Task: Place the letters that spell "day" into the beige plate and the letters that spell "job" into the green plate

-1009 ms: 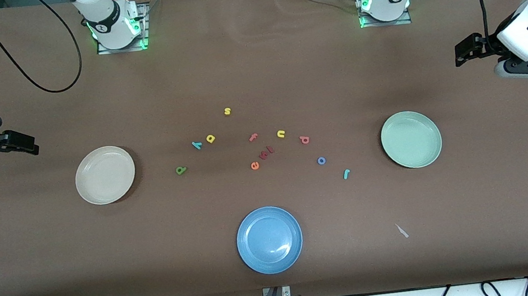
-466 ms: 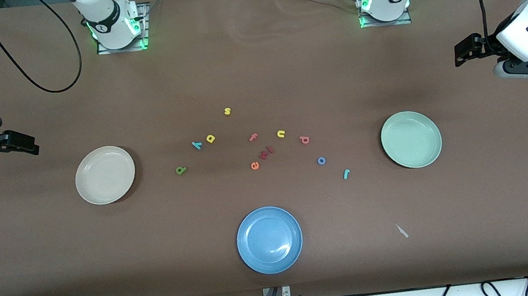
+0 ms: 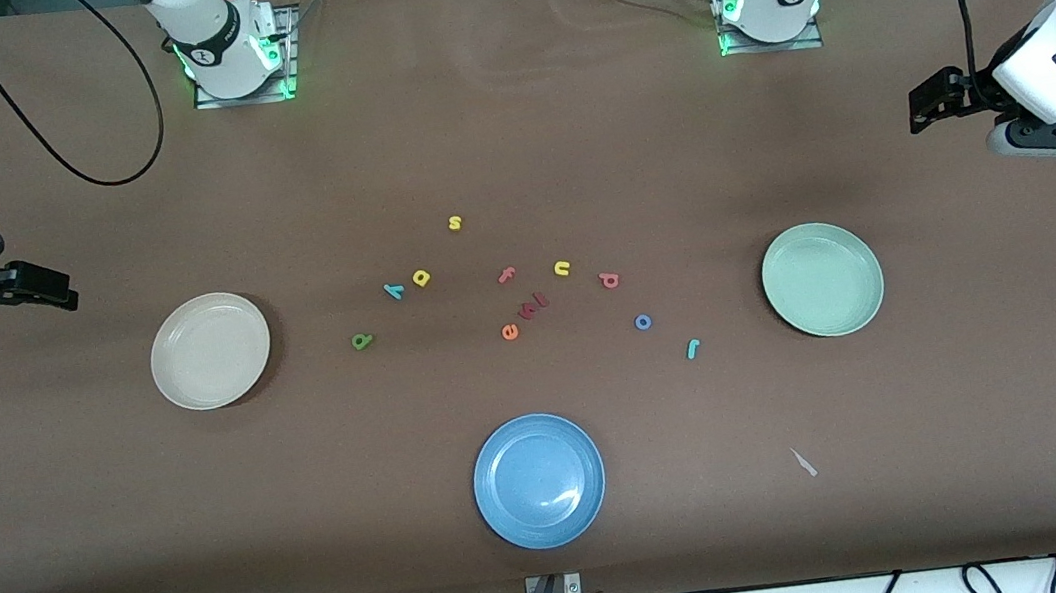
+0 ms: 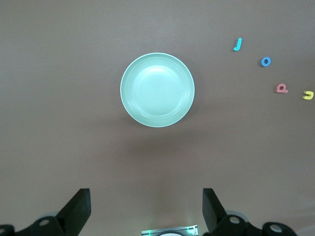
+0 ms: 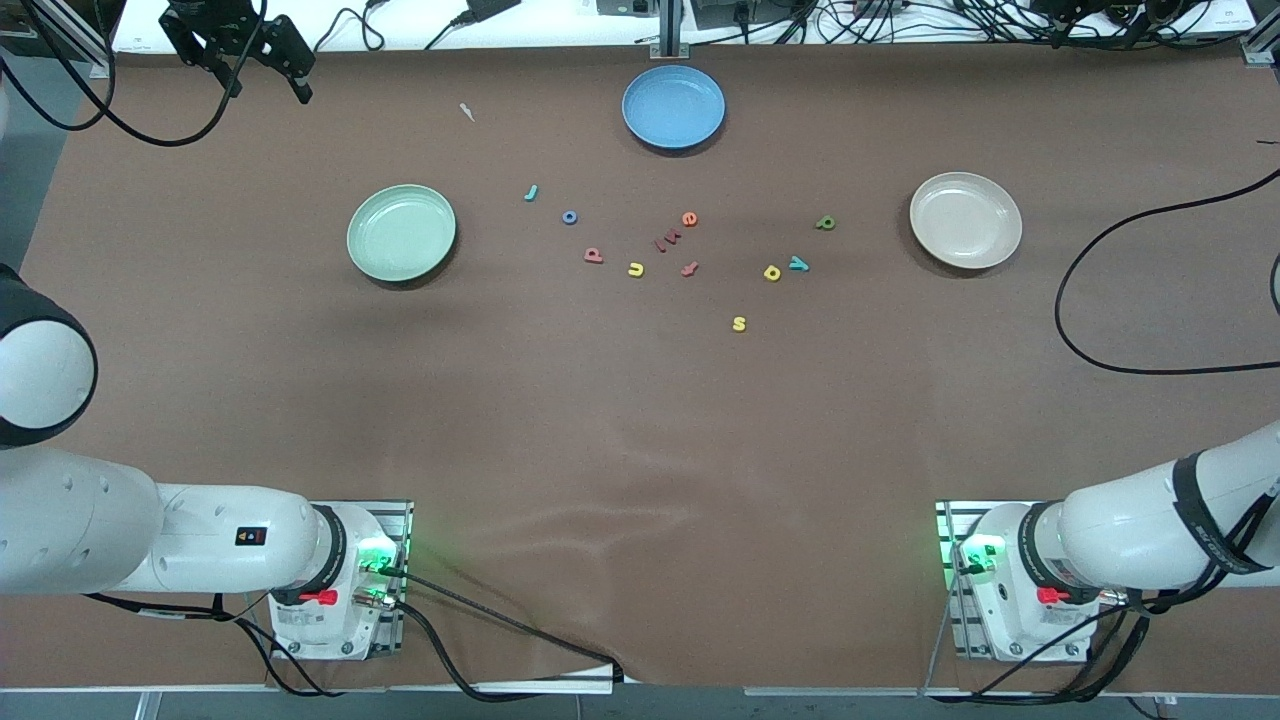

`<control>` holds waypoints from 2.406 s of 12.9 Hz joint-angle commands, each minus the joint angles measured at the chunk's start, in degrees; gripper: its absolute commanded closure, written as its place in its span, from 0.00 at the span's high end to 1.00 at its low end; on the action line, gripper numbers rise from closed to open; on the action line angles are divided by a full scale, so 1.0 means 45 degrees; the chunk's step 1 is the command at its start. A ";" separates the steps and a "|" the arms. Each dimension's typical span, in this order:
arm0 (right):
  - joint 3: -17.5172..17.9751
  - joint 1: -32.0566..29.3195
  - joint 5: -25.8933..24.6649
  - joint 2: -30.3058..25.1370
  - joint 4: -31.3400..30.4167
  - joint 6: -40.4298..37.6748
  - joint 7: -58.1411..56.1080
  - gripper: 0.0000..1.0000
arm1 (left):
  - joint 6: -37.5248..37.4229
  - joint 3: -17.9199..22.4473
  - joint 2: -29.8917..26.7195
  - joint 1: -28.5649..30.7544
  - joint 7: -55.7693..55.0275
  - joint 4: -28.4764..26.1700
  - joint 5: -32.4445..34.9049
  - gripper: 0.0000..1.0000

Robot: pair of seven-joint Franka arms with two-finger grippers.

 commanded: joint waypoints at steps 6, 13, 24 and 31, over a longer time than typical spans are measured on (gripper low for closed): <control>0.0012 -0.0014 0.0018 -0.0008 0.0057 -0.0087 0.0031 1.00 | 0.0020 -0.0087 -0.0037 0.0010 0.0044 -0.0290 -0.0766 1.00; 0.0168 0.0455 0.0310 0.0050 0.0018 -0.0068 -0.0123 1.00 | 0.0799 -0.1548 0.0586 -0.0010 -0.2371 -0.0290 -0.0785 1.00; 0.0403 0.2310 0.2358 0.4011 -0.0001 0.1825 0.2793 1.00 | 0.3474 -0.3700 0.3535 -0.0576 -0.6402 -0.0094 -0.0590 1.00; 0.0364 0.4009 0.1661 0.5634 -0.0079 0.4187 1.0277 1.00 | 0.4570 -0.3681 0.6482 -0.0713 -0.6206 0.1250 -0.0531 1.00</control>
